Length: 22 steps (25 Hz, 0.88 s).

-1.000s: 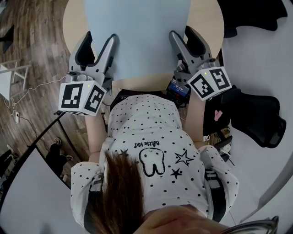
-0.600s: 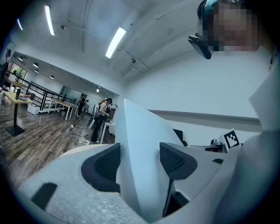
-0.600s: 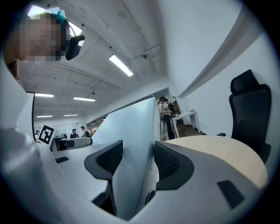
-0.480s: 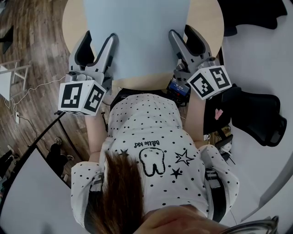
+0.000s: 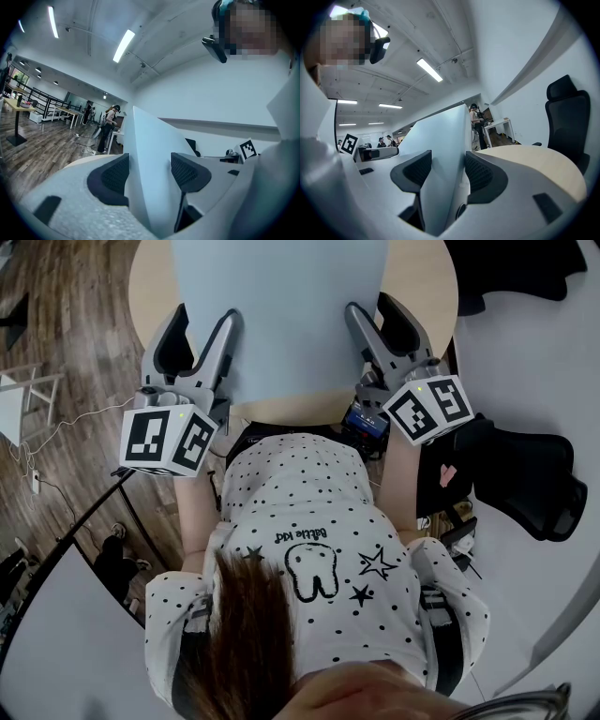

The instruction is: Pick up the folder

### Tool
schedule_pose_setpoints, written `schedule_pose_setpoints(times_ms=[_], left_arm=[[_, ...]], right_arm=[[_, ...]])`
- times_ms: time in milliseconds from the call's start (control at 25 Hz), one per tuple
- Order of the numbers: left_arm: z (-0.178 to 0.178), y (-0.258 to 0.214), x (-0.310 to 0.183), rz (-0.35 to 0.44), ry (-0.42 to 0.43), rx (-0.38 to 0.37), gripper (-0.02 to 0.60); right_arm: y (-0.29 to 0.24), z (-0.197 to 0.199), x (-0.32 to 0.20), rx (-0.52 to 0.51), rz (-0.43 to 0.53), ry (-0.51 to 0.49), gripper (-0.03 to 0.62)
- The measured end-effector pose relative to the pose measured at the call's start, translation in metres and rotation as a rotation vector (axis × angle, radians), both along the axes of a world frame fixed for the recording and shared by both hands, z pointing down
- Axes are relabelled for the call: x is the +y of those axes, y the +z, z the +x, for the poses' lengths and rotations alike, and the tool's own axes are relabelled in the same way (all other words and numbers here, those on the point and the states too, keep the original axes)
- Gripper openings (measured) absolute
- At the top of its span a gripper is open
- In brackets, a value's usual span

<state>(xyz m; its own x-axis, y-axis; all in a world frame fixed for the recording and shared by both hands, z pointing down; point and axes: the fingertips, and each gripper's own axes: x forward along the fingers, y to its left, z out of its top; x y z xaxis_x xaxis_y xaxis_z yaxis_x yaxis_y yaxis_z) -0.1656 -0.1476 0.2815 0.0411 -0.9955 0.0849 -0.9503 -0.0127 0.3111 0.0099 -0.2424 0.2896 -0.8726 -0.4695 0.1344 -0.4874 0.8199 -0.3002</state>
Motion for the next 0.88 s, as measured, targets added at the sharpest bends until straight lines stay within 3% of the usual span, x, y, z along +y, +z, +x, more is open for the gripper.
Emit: schedule_pose_setpoints(times_ms=[880], left_arm=[[0.0034, 0.0005, 0.0006, -0.008, -0.001, -0.002, 0.291]], right_arm=[[0.0032, 0.0043, 0.0004, -0.003, -0.012, 0.000, 0.221]])
